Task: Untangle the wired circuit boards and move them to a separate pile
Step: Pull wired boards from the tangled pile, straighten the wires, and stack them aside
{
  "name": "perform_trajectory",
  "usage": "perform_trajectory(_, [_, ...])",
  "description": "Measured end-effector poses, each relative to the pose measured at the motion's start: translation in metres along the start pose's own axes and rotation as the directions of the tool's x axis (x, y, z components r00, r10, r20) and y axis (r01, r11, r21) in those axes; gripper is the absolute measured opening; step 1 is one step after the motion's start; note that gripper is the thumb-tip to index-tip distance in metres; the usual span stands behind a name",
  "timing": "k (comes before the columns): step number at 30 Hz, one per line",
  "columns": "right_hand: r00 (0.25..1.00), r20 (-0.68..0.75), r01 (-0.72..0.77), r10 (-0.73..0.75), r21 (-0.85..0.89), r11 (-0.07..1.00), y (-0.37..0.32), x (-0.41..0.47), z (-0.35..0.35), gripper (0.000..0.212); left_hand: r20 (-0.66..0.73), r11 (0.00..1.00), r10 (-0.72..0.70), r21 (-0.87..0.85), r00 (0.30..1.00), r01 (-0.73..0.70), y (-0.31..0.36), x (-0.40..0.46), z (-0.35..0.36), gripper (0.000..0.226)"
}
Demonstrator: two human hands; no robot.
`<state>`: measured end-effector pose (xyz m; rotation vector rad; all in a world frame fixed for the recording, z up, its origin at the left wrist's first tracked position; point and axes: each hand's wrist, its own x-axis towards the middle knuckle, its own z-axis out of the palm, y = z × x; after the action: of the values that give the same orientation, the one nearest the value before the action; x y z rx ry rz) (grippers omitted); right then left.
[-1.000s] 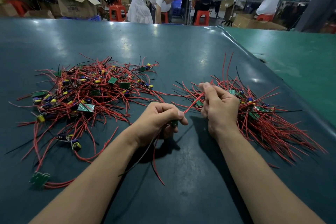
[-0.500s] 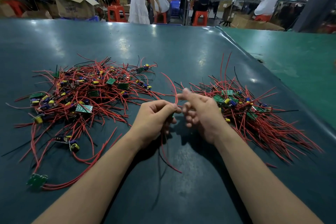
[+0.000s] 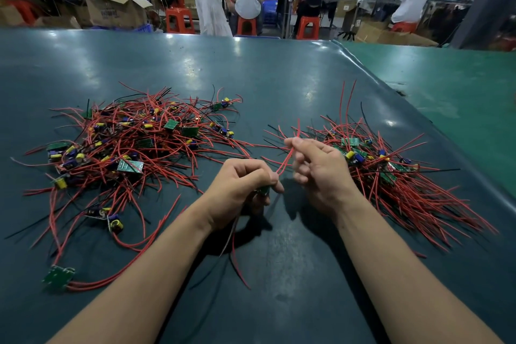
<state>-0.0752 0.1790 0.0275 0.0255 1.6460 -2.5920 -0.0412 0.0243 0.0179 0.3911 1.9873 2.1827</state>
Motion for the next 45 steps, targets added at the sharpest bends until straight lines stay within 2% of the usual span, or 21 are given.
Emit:
perform_trajectory(3, [0.996,-0.071,0.064,-0.059,0.062,0.996,-0.001,0.002,0.0,0.016,0.035,0.999,-0.019,-0.05,0.999,0.021,0.002,0.001,-0.003,0.014])
perform_trajectory(6, [0.984,-0.141,0.127,-0.11,0.117,0.985,-0.002,0.002,-0.001,0.018,0.064,0.997,-0.015,-0.068,0.998,0.019,0.001,0.001,-0.005,0.018])
perform_trajectory(10, [0.979,-0.191,0.107,-0.07,0.19,0.976,-0.005,0.003,-0.003,0.021,0.033,0.988,0.006,-0.154,0.999,-0.001,-0.001,0.001,-0.004,0.018])
perform_trajectory(12, [0.993,-0.116,0.024,-0.022,0.014,1.0,-0.002,0.0,0.0,0.026,-0.073,0.98,0.023,-0.196,0.997,-0.037,-0.002,0.004,-0.004,0.017])
perform_trajectory(14, [0.999,0.036,-0.027,0.037,-0.237,0.971,0.004,-0.007,0.004,0.033,-0.194,0.974,0.047,-0.21,0.98,-0.089,-0.003,0.006,-0.003,0.02])
perform_trajectory(15, [0.993,0.105,-0.025,0.059,-0.306,0.952,0.007,-0.01,0.006,0.033,-0.241,0.971,0.057,-0.211,0.969,-0.11,-0.004,0.007,-0.003,0.02])
perform_trajectory(17, [0.983,0.177,0.024,0.039,-0.341,0.94,0.01,-0.012,0.008,0.023,-0.275,0.968,0.075,-0.21,0.958,-0.136,-0.004,0.008,-0.003,0.018])
perform_trajectory(19, [0.983,0.185,0.063,0.009,-0.376,0.924,0.01,-0.013,0.008,0.013,-0.263,0.973,0.091,-0.182,0.961,-0.142,-0.004,0.008,-0.003,0.019])
perform_trajectory(23, [0.966,0.257,0.081,0.04,-0.445,0.892,0.011,-0.017,0.008,0.013,-0.3,0.982,0.081,-0.137,0.951,-0.127,-0.005,0.011,-0.004,0.028])
perform_trajectory(24, [0.964,0.267,0.114,0.008,-0.438,0.892,0.011,-0.018,0.009,0.013,-0.307,0.979,0.084,-0.152,0.948,-0.136,-0.005,0.012,-0.004,0.032])
perform_trajectory(26, [0.961,0.229,0.242,-0.155,-0.421,0.874,0.011,-0.019,0.012,0.014,-0.355,0.976,0.089,-0.157,0.931,-0.153,-0.004,0.014,-0.004,0.04])
perform_trajectory(29, [0.897,0.011,0.424,-0.443,-0.31,0.851,0.005,-0.017,0.012,0.007,-0.492,0.97,0.074,-0.166,0.867,-0.177,-0.004,0.017,-0.008,0.03])
perform_trajectory(31, [0.835,-0.204,0.473,-0.511,-0.209,0.856,-0.001,-0.013,0.008,0.009,-0.573,0.98,0.142,-0.036,0.807,-0.197,-0.006,0.019,-0.012,0.02])
perform_trajectory(32, [0.817,-0.312,0.463,-0.486,-0.148,0.874,-0.004,-0.01,0.005,0.011,-0.594,0.978,0.204,0.079,0.778,-0.195,-0.007,0.019,-0.014,0.017])
perform_trajectory(34, [0.824,-0.463,0.373,-0.327,0.009,0.928,-0.006,-0.007,0.002,0.018,-0.587,0.938,0.327,0.299,0.741,-0.176,-0.01,0.018,-0.015,0.014])
perform_trajectory(35, [0.841,-0.492,0.301,-0.227,0.076,0.951,-0.006,-0.006,0.001,0.021,-0.574,0.911,0.369,0.38,0.731,-0.161,-0.01,0.017,-0.014,0.013])
perform_trajectory(38, [0.876,-0.479,0.127,-0.048,0.134,0.983,-0.002,-0.004,0.0,0.028,-0.519,0.775,0.524,0.619,0.676,-0.125,-0.009,0.012,-0.017,0.01])
perform_trajectory(40, [0.886,-0.464,0.083,-0.025,0.105,0.991,-0.001,-0.004,0.001,0.029,-0.45,0.601,0.65,0.798,0.613,-0.051,-0.009,0.01,-0.022,0.011])
perform_trajectory(41, [0.892,-0.452,0.056,-0.011,0.088,0.995,0.0,-0.004,0.001,0.028,-0.437,0.523,0.676,0.852,0.593,0.032,-0.009,0.01,-0.026,0.013])
perform_trajectory(43, [0.915,-0.402,-0.003,0.026,0.057,0.998,0.001,-0.006,0.002,0.026,-0.497,0.441,0.632,0.861,0.594,0.251,-0.01,0.01,-0.033,0.02])
perform_trajectory(45, [0.949,-0.316,-0.013,0.016,0.012,1.0,0.002,-0.007,0.004,0.027,-0.601,0.412,0.531,0.799,0.598,0.437,-0.012,0.011,-0.04,0.033])
